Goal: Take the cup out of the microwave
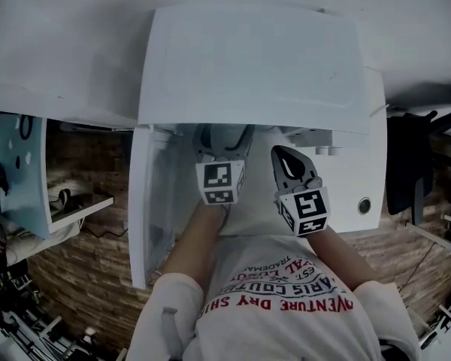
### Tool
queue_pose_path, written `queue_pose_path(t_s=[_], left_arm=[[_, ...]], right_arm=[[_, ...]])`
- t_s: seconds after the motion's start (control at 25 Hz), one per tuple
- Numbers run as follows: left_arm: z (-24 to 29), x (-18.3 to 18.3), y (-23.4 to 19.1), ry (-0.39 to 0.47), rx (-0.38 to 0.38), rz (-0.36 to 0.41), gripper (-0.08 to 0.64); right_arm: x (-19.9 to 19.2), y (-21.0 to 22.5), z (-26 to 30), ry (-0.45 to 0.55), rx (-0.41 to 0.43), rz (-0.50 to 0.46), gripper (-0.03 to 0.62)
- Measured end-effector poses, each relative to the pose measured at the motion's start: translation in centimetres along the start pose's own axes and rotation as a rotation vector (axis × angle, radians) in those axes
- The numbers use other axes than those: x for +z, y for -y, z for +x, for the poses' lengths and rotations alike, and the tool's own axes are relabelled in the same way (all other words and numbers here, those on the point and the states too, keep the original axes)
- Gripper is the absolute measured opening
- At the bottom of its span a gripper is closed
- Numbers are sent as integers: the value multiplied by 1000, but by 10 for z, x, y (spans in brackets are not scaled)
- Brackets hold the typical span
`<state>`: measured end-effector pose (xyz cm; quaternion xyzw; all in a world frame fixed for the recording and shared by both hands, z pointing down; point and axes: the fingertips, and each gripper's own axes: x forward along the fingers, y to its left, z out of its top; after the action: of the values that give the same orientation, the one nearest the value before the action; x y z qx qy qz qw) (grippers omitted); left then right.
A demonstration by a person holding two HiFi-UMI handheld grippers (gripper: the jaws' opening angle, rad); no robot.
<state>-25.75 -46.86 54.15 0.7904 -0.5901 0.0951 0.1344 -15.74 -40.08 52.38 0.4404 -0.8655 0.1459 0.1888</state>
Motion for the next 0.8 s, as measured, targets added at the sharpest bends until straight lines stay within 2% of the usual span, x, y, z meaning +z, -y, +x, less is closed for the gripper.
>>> queue_pose_path(t_s=[0.12, 0.52, 0.68, 0.76, 0.8], left_arm=[[12, 4, -1, 15, -1, 45, 422], [45, 0, 3, -55, -30, 127, 426], [53, -4, 4, -92, -49, 129, 425], [54, -5, 3, -105, -48, 129, 410], [54, -5, 2, -108, -47, 129, 371]], right_arm=[[-2, 2, 1, -12, -9, 3, 12], [-10, 11, 1, -52, -33, 19, 12], [-12, 14, 0, -59, -39, 30, 12], [-12, 16, -1, -58, -43, 32, 12], [-11, 17, -2, -57, -46, 33, 12]])
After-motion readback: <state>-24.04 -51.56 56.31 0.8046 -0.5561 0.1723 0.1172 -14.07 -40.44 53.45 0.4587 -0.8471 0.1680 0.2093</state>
